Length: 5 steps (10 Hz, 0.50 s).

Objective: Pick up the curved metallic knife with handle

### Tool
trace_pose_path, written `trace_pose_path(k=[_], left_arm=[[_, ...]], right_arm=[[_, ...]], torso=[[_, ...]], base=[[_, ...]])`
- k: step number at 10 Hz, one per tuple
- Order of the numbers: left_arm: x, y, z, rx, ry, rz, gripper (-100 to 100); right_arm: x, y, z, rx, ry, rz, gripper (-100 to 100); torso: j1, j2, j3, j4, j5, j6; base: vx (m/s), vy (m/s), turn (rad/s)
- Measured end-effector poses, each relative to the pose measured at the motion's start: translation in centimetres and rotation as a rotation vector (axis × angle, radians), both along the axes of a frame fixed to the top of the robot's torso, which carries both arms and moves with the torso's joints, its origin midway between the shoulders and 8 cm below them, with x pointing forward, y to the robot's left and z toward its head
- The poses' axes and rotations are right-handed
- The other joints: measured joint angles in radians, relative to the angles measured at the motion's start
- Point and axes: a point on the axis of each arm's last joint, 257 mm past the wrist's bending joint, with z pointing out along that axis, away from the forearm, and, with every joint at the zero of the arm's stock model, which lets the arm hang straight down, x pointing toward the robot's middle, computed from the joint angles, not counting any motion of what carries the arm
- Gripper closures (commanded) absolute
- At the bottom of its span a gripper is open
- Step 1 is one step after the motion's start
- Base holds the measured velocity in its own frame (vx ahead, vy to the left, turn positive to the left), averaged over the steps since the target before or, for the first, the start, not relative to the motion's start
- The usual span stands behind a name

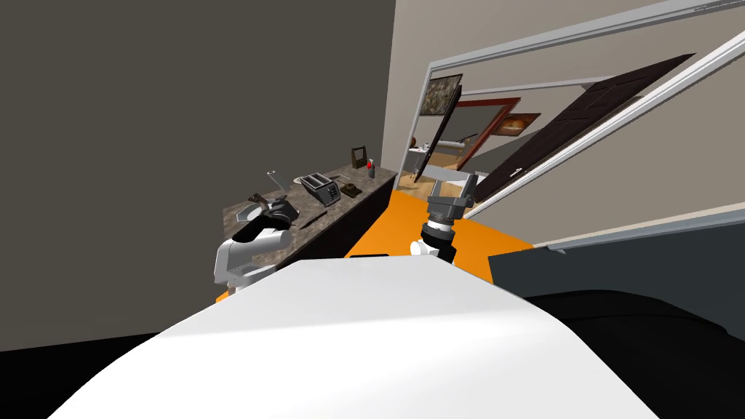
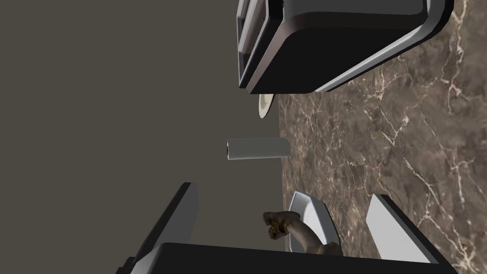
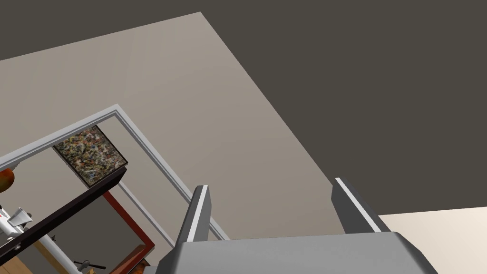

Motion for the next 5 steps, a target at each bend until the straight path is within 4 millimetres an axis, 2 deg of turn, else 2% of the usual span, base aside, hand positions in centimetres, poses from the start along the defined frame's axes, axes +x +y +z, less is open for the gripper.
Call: trace_pose_path(k=[5], left_arm=[[-1.0, 1.6, -2.5, -0.056, 0.104, 0.054, -100]], right_arm=[[0.0, 0.0, 0.0, 0.000, 0.000, 0.000, 0]], torso=[[0.000, 0.000, 0.000, 0.000, 0.000, -0.001]], base=[[0.011, -0.005, -0.066]])
